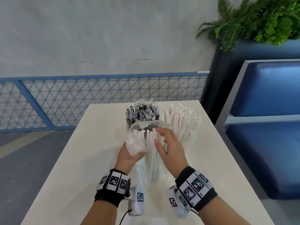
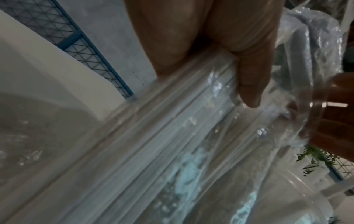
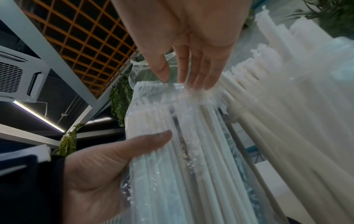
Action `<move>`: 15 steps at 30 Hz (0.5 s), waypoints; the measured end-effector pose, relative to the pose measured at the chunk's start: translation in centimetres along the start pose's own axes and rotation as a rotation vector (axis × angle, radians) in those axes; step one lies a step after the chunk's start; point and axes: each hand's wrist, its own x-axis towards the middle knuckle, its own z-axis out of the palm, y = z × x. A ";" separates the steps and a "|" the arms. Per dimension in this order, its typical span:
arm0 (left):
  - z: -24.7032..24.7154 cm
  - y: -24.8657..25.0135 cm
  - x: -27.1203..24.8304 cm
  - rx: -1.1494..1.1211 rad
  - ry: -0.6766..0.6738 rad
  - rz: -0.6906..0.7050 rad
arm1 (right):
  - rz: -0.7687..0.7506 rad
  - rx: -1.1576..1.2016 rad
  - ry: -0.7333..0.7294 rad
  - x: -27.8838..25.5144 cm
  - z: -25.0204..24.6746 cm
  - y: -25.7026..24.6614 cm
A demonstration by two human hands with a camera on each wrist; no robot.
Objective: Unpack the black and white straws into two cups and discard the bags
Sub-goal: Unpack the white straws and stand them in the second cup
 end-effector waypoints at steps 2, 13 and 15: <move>0.0 0.2 -0.2 -0.001 -0.015 0.006 | 0.053 0.006 0.004 0.5 0.4 -0.1; -0.9 0.3 -0.6 0.024 -0.082 0.027 | 0.183 -0.017 -0.189 1.5 0.4 -0.6; -0.9 0.5 -0.6 0.053 -0.126 0.016 | 0.173 -0.054 -0.243 1.6 0.1 -0.9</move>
